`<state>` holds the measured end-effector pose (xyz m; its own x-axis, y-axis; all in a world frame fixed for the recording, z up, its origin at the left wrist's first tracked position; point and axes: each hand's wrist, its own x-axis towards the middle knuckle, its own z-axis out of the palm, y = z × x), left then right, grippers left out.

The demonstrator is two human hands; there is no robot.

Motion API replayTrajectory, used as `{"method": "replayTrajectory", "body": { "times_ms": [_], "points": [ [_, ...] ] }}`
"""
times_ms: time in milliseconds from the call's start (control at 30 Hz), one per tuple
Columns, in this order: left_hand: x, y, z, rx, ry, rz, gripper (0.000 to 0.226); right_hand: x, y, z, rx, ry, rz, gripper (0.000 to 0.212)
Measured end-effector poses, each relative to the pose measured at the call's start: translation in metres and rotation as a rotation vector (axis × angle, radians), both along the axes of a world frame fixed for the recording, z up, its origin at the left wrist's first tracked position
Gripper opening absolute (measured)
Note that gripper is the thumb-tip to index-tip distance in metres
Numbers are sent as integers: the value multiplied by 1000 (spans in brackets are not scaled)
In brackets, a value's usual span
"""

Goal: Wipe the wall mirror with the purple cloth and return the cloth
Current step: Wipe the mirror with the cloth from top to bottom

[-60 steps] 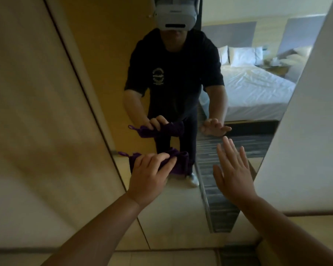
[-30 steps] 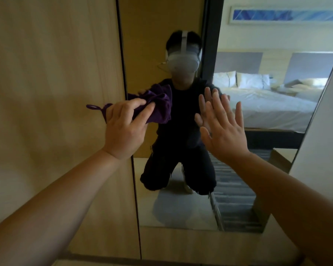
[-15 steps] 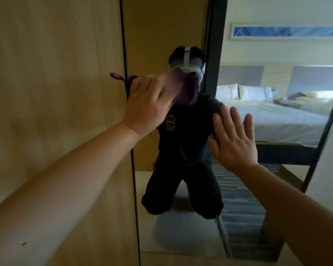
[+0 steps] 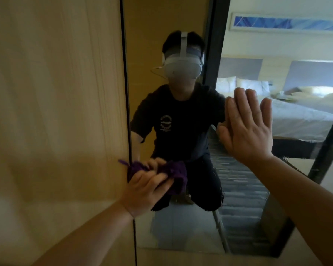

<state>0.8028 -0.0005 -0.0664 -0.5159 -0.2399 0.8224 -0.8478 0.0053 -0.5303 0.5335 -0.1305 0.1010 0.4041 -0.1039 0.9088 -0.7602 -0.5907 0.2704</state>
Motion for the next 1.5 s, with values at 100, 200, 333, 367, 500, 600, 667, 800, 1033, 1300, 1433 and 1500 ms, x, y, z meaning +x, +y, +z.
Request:
{"method": "replayTrajectory", "body": {
  "times_ms": [100, 200, 333, 367, 500, 600, 667, 800, 1033, 1300, 1433, 1500],
  "points": [
    [-4, 4, -43, 22, 59, 20, 40, 0, 0, -1, 24, 3, -17, 68],
    [-11, 5, -44, 72, 133, 31, 41, -2, 5, 3, 85, 18, -18, 67],
    [-14, 21, -13, 157, 124, -6, 39, -23, 18, 6, 188, 21, 29, 69],
    [-15, 23, 5, 134, 133, -22, 40, -32, 21, 6, 217, 3, 17, 69],
    [-34, 11, 123, -73, 231, -106, 34, -67, 14, 3, 313, -48, -124, 72],
    [-58, -15, 219, -196, 123, -103, 29, -75, -2, -4, 305, -26, -172, 69],
    [-72, -31, 255, -234, 112, -86, 30, -75, -11, -6, 286, -41, -157, 68],
    [-87, -50, 208, -220, 34, -80, 29, -76, -20, -10, 229, -62, -106, 69],
    [-79, -38, -14, 88, -69, -99, 35, -75, -30, -16, 182, -96, -76, 65],
    [-81, -27, -38, 160, -4, -86, 35, -74, -33, -19, 127, -86, -110, 64],
    [-92, -15, -30, 288, 78, -96, 36, -78, -16, -8, 230, -6, -74, 65],
    [-95, -11, -21, 357, 73, -104, 38, -91, -7, -5, 296, -3, -30, 66]
  ]
}}
